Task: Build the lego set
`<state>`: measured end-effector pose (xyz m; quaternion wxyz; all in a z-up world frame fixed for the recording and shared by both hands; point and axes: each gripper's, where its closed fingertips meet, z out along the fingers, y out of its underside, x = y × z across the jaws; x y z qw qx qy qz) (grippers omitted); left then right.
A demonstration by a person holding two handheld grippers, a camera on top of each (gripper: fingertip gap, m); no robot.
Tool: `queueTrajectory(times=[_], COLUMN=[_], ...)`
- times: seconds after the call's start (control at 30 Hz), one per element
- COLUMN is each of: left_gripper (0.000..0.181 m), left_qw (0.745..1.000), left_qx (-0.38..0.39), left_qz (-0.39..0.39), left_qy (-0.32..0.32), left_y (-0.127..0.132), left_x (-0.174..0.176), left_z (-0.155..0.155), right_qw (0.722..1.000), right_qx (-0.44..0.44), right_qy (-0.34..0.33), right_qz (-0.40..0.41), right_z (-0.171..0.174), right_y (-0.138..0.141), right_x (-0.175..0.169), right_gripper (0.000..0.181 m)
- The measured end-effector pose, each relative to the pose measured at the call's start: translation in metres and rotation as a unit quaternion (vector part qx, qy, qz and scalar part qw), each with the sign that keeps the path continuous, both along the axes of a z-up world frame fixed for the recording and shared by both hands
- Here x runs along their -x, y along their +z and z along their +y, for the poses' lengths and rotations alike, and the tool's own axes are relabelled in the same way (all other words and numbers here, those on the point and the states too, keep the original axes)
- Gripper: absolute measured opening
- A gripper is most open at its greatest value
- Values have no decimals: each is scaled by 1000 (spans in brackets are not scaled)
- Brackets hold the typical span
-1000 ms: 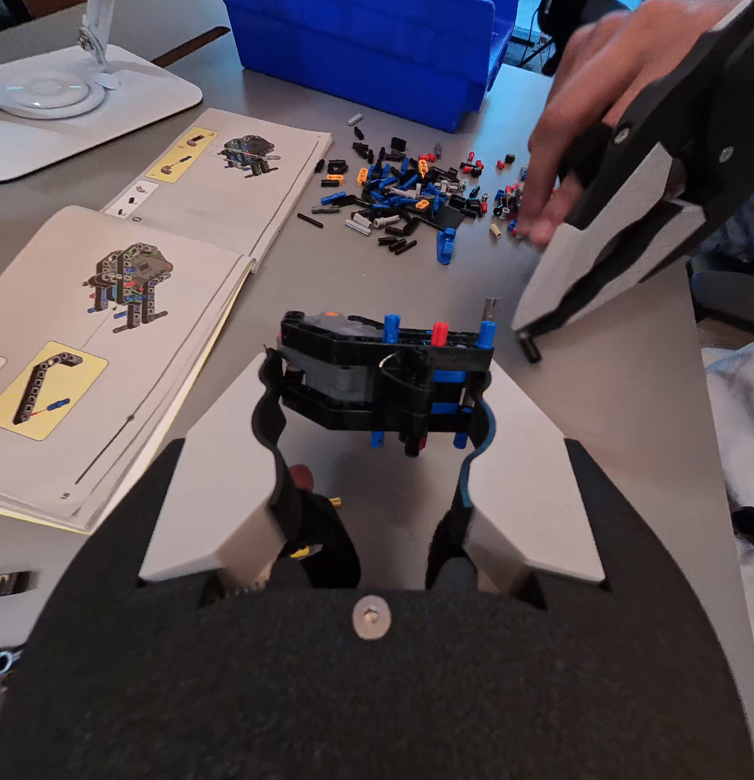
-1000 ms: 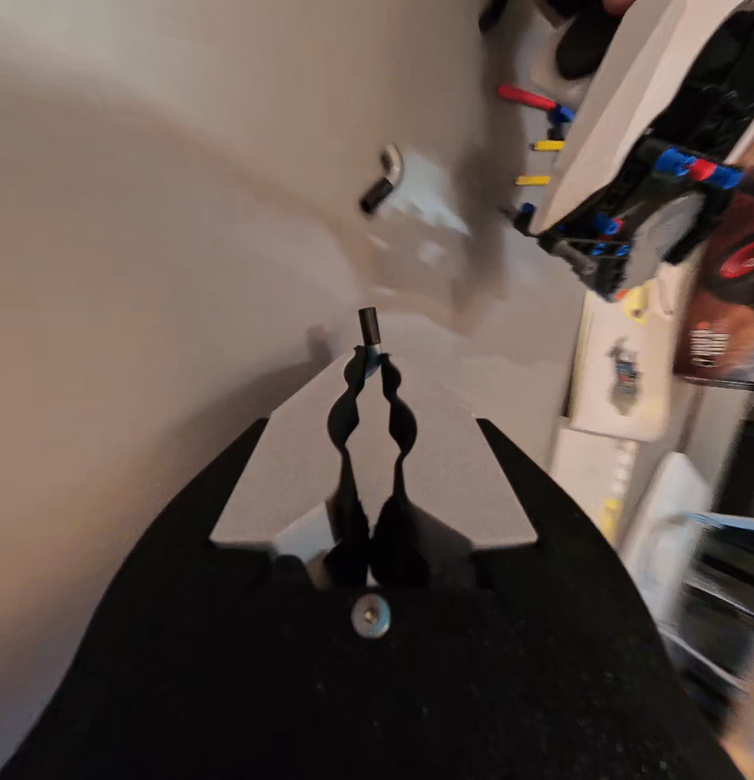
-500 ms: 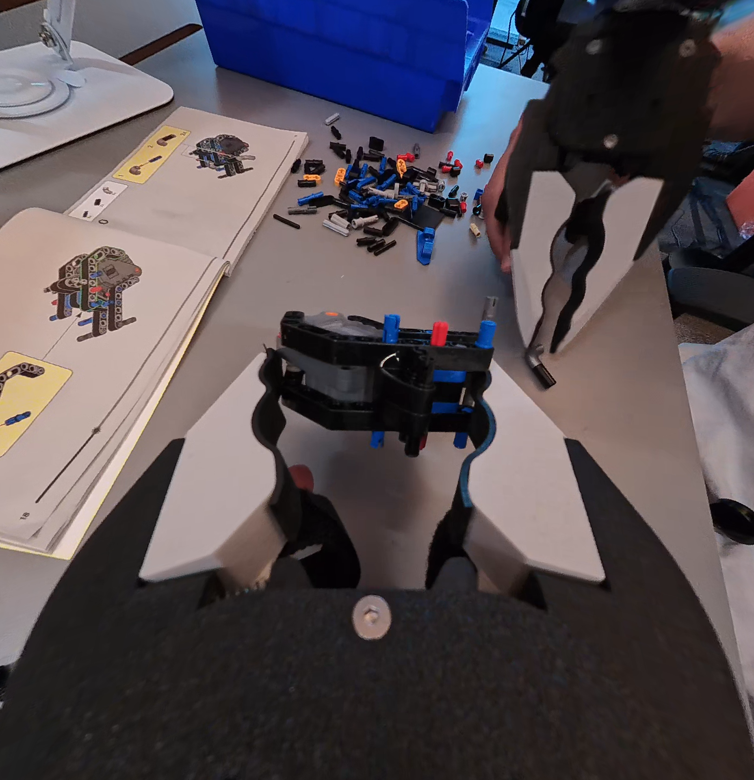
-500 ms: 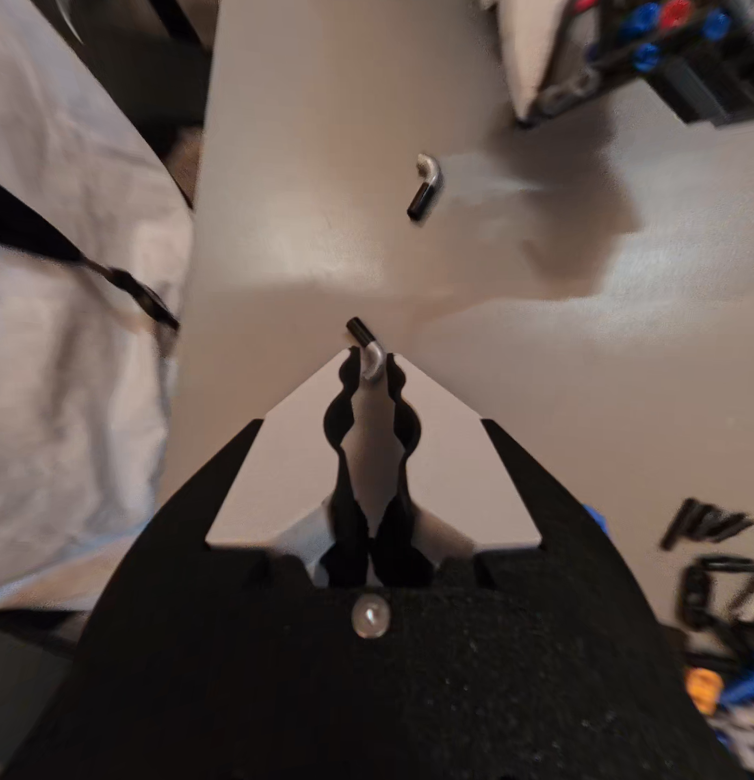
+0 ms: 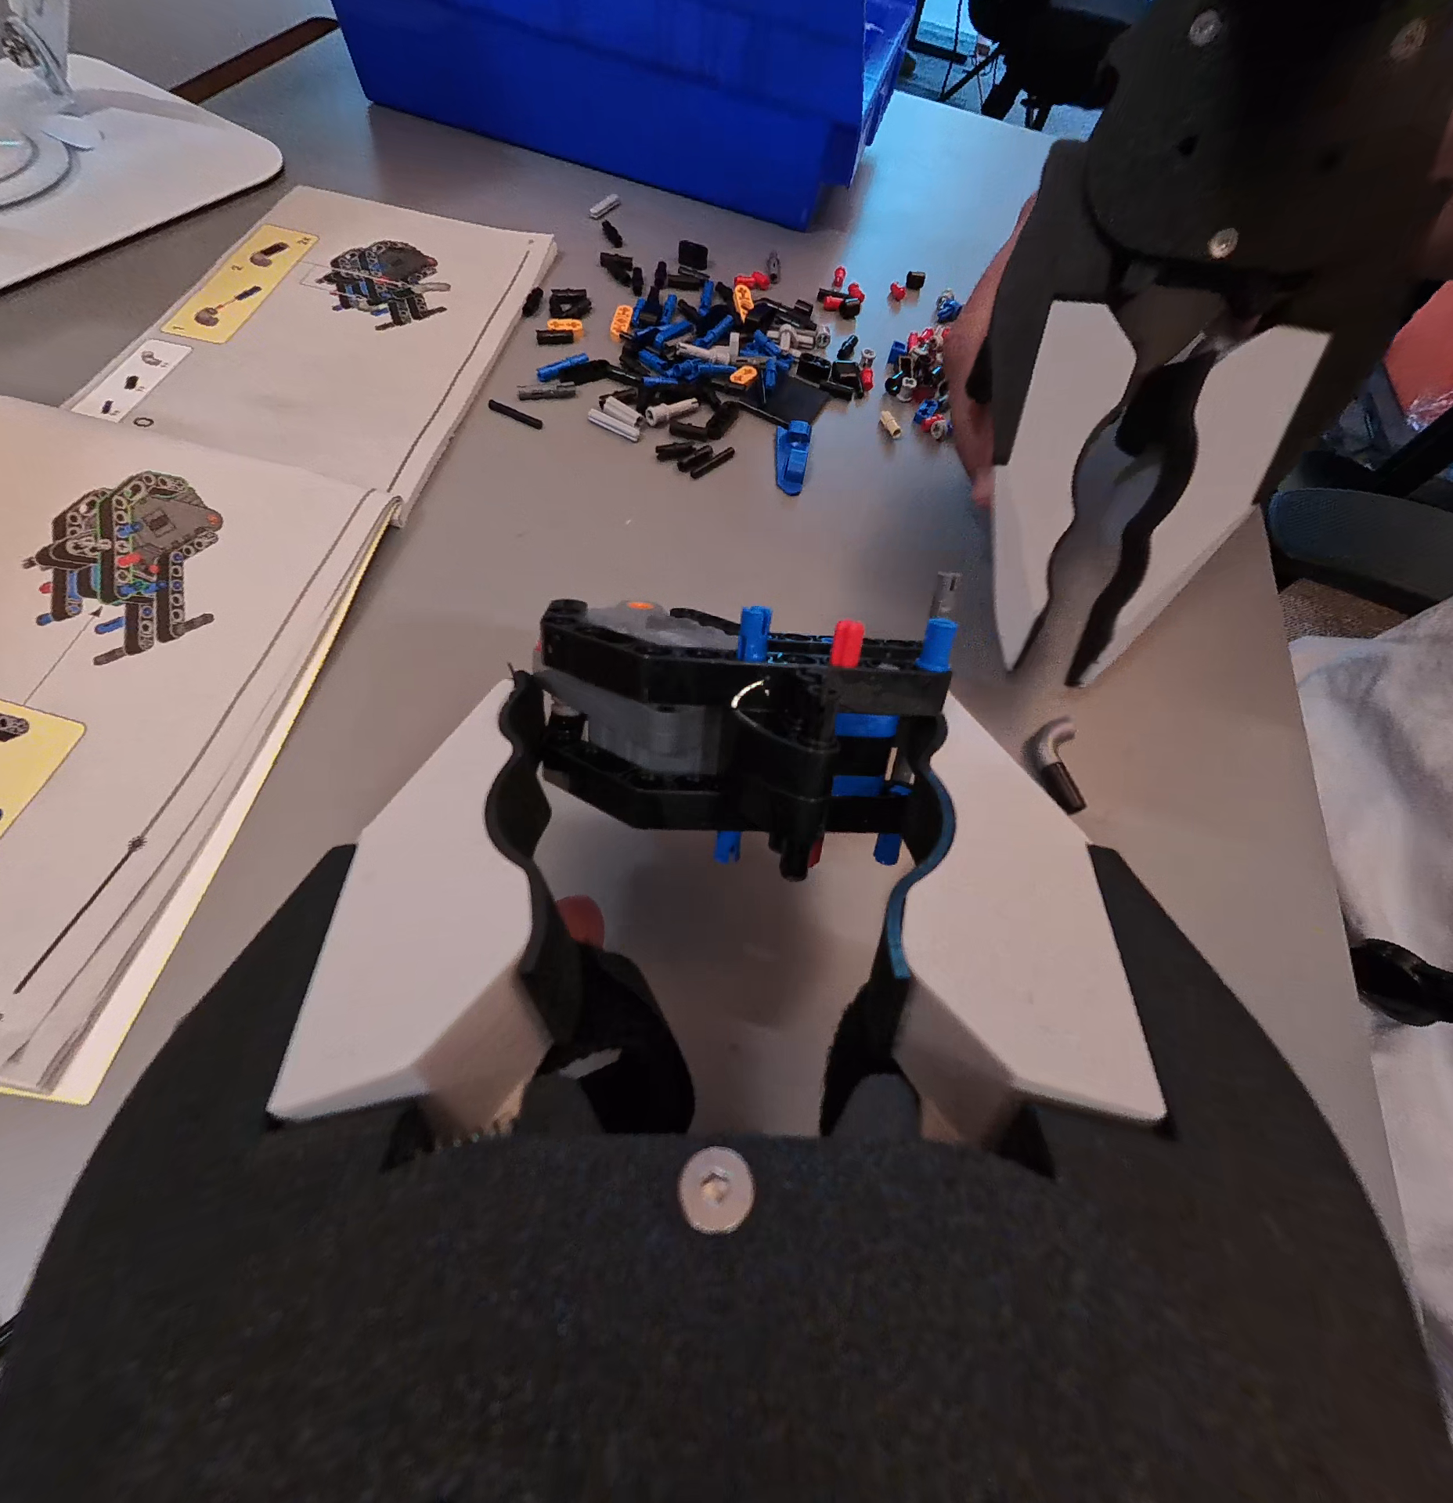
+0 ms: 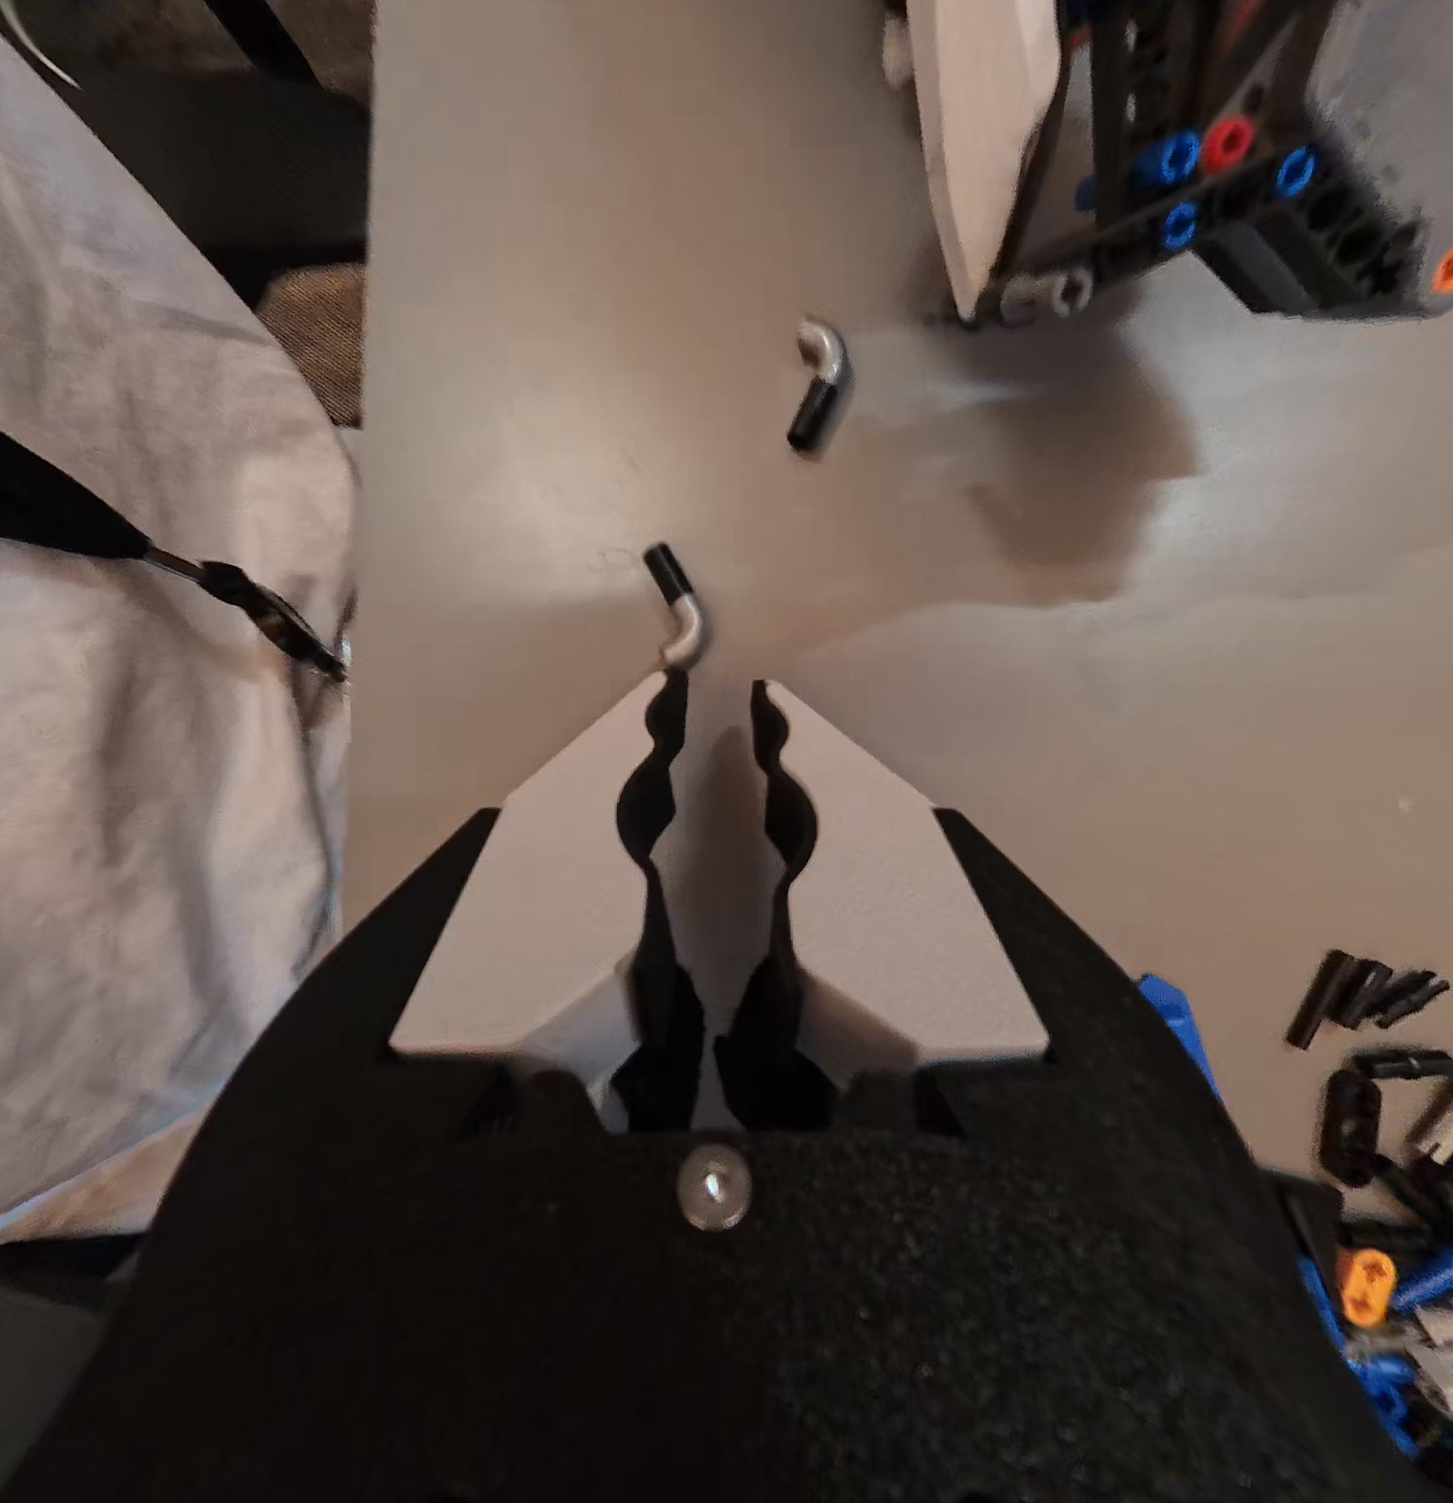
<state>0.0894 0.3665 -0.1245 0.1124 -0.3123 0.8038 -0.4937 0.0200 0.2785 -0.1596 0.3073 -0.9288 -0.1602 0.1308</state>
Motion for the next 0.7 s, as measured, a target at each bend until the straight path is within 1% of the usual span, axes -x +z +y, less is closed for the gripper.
queueTrajectory(times=[0.1, 0.17, 0.2, 0.27, 0.43, 0.5, 0.57, 0.63, 0.7], left_gripper=[87, 88, 88, 88, 88, 88, 88, 88, 88], left_qw=[1000, 1000, 1000, 1000, 1000, 1000, 1000, 1000, 999], left_qx=[3, 2, 1, 0, 1, -5, -11, -15, -26], left_qz=[1, 1, 0, -4, -3, -3, -3, 0, 4], left_qy=[1, 1, 1, 1, -5, -7, -11, -15, -21], left_y=[1, 1, 1, 2, 3, 1, -1, -3, -6], left_x=[0, 0, 0, 0, 3, 4, 5, 6, 9], left_z=[0, 0, 0, 0, -3, -4, -5, -6, -5], right_qw=[999, 999, 999, 999, 999, 999, 998, 995, 991], right_qx=[4, -8, -19, -32, -32, -44, -42, -55, -65], right_qy=[0, 8, 21, 25, 12, 22, 38, 50, 61], right_qz=[44, 40, 29, -5, 40, 17, -24, -69, -102], right_z=[4, 7, 7, 8, 14, 17, 19, 20, 20], right_y=[4, 4, 4, -2, -7, -9, -14, -16, -16], right_x=[6, 10, 14, 16, 20, 20, 21, 19, 18], right_gripper=[19, 19, 18, 18, 18, 17, 15, 8, 7])
